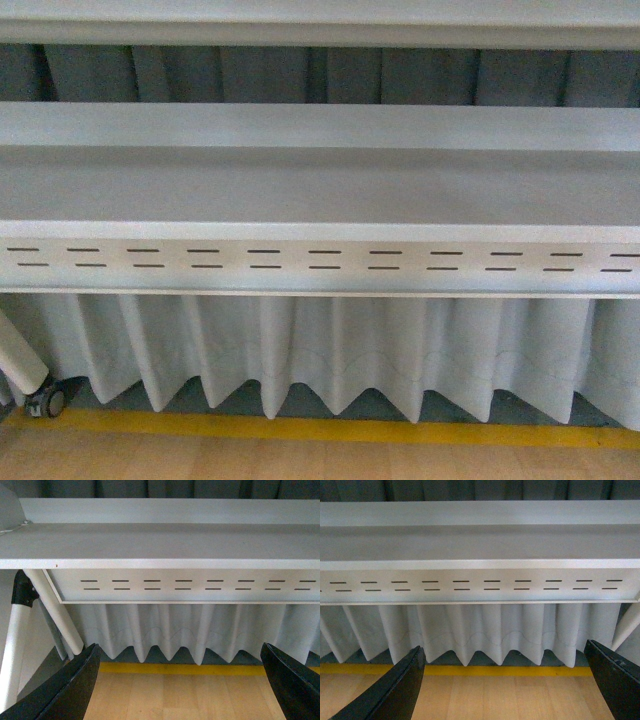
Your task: Wind up and store yellow beetle toy
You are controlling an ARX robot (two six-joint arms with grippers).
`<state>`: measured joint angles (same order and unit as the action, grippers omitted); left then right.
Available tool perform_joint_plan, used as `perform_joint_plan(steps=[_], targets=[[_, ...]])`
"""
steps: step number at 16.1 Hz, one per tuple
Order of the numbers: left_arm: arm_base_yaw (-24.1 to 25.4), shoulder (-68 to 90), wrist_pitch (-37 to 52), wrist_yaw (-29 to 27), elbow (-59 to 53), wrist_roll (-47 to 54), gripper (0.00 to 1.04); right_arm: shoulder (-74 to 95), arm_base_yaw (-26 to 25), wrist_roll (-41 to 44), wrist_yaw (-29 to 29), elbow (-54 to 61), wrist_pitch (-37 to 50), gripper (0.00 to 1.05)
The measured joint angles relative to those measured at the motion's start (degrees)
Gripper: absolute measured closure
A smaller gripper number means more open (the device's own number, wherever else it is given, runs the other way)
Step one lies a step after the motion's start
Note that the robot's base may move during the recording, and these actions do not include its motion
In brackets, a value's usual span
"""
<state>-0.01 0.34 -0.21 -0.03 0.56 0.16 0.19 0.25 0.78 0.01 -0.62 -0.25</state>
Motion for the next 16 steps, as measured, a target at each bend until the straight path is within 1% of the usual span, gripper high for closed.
perform_joint_plan(steps=[16], targets=[[0.0,0.0,0.0,0.0,0.0,0.0,0.07,0.0,0.0,0.0,0.0,0.0,0.0,0.07]])
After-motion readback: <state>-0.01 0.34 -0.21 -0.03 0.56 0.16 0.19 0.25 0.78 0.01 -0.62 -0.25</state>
